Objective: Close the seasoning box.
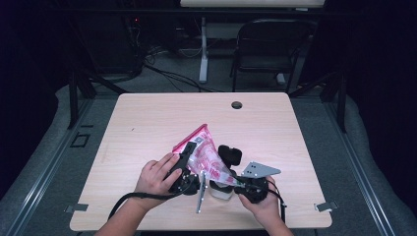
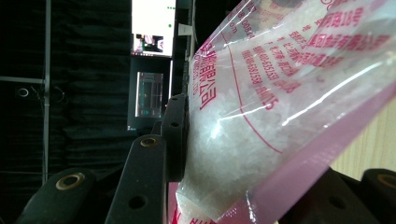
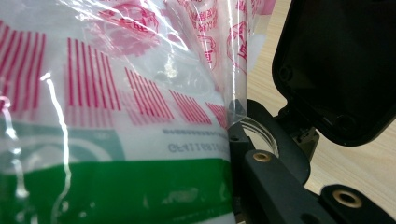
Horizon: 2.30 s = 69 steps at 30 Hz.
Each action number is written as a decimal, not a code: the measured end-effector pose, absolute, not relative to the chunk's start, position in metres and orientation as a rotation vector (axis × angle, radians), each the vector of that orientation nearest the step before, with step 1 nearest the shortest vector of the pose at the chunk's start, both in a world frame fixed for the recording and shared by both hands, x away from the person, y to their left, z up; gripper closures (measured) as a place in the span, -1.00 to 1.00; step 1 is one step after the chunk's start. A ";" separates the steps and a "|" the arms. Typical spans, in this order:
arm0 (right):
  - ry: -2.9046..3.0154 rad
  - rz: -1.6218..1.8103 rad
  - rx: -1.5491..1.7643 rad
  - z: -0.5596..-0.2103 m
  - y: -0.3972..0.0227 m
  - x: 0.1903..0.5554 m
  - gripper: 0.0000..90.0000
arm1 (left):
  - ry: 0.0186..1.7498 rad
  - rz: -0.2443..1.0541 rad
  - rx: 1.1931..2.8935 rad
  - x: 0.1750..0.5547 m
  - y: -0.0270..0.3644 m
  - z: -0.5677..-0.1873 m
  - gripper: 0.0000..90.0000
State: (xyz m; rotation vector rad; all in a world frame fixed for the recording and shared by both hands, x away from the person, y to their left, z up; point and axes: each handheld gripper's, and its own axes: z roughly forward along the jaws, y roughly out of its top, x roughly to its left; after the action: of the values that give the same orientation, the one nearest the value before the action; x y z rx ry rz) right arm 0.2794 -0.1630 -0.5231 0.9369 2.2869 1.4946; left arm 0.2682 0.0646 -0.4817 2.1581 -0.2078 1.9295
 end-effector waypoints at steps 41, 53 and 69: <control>2.272 1.517 0.927 -0.520 -0.164 0.278 0.95 | -0.215 1.925 2.167 0.273 0.069 -0.483 0.51; 2.272 1.524 0.924 -0.520 -0.163 0.278 0.95 | -0.213 1.923 2.172 0.273 0.070 -0.483 0.51; 2.263 1.530 0.924 -0.519 -0.165 0.277 0.93 | -0.202 1.910 2.183 0.274 0.071 -0.482 0.51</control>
State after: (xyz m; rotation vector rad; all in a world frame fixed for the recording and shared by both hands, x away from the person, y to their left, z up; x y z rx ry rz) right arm 0.2772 -0.1646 -0.5188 0.9235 2.2629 1.5304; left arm 0.2737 0.0712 -0.4824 2.1833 -0.2022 1.9100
